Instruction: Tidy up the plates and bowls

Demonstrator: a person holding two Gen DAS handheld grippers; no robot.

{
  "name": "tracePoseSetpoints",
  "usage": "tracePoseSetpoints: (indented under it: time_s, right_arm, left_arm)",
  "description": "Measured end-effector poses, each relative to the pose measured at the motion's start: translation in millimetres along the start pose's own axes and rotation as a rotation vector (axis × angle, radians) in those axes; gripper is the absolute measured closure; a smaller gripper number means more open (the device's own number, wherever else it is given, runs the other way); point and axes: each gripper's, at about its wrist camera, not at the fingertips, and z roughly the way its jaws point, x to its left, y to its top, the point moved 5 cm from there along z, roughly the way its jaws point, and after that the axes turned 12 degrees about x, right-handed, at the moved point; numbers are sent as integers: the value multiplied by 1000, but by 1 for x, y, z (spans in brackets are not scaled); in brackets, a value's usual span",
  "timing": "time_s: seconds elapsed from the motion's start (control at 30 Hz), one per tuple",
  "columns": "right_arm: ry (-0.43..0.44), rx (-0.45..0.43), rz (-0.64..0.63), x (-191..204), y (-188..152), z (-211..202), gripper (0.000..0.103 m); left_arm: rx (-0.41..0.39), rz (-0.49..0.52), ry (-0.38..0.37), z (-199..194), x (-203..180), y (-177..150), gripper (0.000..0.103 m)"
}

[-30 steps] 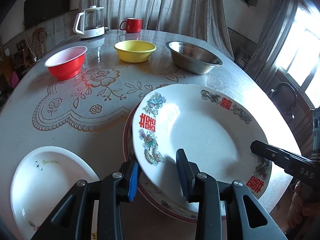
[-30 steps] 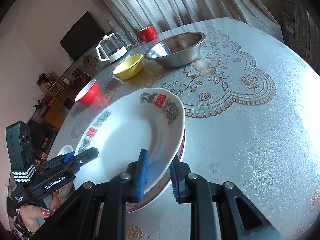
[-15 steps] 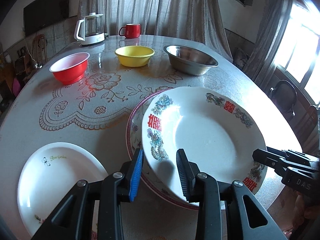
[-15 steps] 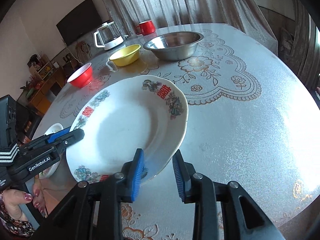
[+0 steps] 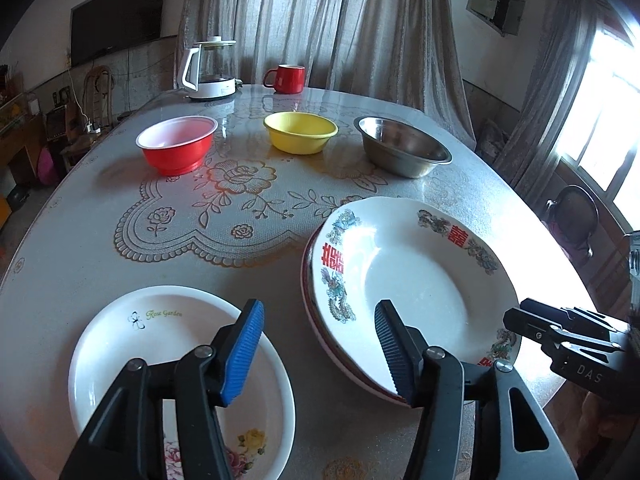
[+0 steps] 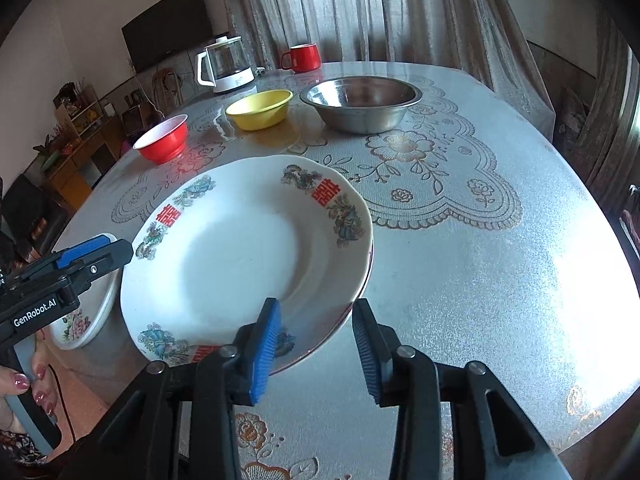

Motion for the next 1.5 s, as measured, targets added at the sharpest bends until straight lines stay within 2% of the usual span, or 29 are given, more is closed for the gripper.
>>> tracePoseSetpoints:
  time_s: [0.17, 0.33, 0.37, 0.5, 0.6, 0.7, 0.8, 0.87, 1.1, 1.2, 1.3, 1.37, 1.5]
  right_arm:
    - [9, -41, 40, -5, 3, -13, 65]
    - [24, -88, 54, -1, 6, -30, 65]
    - [28, -100, 48, 2, 8, -34, 65]
    - [65, -134, 1, 23, 15, -46, 65]
    - [130, -137, -40, 46, 22, -46, 65]
    - [199, -99, -86, 74, 25, -40, 65]
    - [315, -36, -120, 102, 24, -31, 65]
    - [358, 5, -142, 119, 21, -24, 65]
    - [316, 159, -286, 175, 2, 10, 65]
    - [294, 207, -299, 186, -5, 25, 65]
    - [262, 245, -294, 194, -8, 39, 65]
    - [243, 269, -295, 199, -11, 48, 65]
    - [256, 297, -281, 205, -14, 59, 67]
  left_arm:
    - [-31, -26, 8, -16, 18, -1, 23]
    - [-90, -72, 89, -35, 56, -2, 3]
    - [-99, -91, 105, -39, 65, -3, 2]
    - [-108, -174, 141, -47, 105, -7, 1]
    - [-103, -232, 152, -50, 129, -15, 1]
    - [-92, -273, 158, -52, 147, -26, 1]
    - [-63, -290, 172, -49, 160, -38, 1]
    - [-49, -301, 155, -47, 165, -46, 1]
    - [-22, -307, 120, -39, 172, -62, 3]
    - [-16, -300, 96, -37, 174, -65, 3]
    - [-1, -278, 76, -33, 173, -65, 11]
    - [4, -268, 70, -32, 173, -66, 12]
    - [9, -268, 51, -30, 175, -67, 12]
